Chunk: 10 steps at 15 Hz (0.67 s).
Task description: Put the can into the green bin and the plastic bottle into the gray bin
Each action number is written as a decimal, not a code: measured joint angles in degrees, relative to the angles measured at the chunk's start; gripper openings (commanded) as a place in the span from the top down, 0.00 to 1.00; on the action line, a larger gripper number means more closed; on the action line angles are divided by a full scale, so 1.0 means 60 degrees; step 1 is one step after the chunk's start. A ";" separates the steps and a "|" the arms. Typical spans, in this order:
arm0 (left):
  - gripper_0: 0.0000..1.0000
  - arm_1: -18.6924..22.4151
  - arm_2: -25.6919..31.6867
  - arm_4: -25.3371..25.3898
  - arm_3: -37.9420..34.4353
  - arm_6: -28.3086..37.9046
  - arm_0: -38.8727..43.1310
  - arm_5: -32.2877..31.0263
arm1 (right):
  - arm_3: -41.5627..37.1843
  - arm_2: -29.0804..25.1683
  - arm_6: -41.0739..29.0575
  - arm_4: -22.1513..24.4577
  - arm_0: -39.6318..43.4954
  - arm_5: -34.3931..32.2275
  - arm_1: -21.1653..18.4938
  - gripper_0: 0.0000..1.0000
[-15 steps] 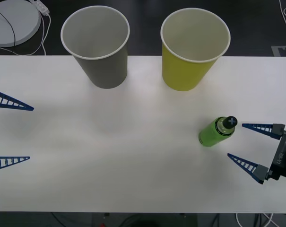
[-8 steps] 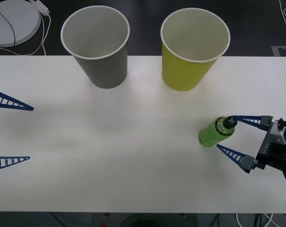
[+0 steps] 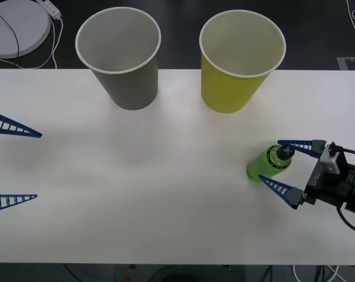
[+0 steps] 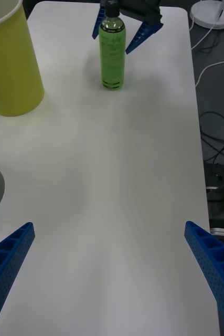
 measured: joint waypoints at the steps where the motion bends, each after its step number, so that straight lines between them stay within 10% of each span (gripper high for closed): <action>1: 0.00 0.0000 0.0000 0.0000 0.0000 0.0000 0.0000 0.0000 | -0.0008 0.0053 0.0015 0.0027 -0.0037 0.0037 0.0057 0.00; 10: 0.00 0.0000 0.0000 0.0000 0.0000 0.0000 0.0000 0.0000 | -0.0010 0.0329 0.0114 0.0174 -0.0244 0.0125 0.0295 0.00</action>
